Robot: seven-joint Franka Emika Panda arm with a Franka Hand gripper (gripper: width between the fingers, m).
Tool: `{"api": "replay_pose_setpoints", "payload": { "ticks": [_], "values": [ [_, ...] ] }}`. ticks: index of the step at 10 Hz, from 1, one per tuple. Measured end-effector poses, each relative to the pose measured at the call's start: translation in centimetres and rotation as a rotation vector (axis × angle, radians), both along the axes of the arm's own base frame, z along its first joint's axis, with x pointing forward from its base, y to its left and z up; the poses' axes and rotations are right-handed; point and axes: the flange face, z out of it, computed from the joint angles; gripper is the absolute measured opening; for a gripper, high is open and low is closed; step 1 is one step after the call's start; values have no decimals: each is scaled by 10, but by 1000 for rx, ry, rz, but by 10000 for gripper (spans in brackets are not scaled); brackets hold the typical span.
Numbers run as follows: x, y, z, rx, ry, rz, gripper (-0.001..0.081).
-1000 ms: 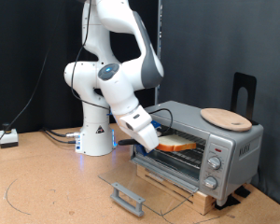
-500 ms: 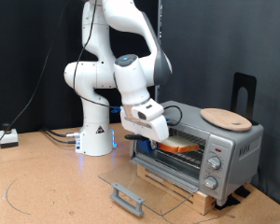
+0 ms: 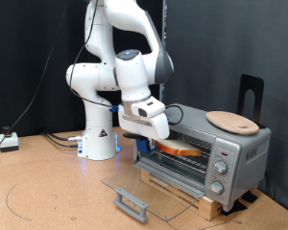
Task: Make a piece of toast with the oven
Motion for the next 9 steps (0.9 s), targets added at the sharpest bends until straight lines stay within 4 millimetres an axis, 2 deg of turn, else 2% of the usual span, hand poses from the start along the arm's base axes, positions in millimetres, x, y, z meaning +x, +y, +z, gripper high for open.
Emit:
{"api": "replay_pose_setpoints", "payload": {
  "ticks": [4, 9],
  "values": [
    [-2, -25, -2, -21, 15, -19, 414],
    [-2, -32, -2, -19, 10, -19, 414]
  ]
}}
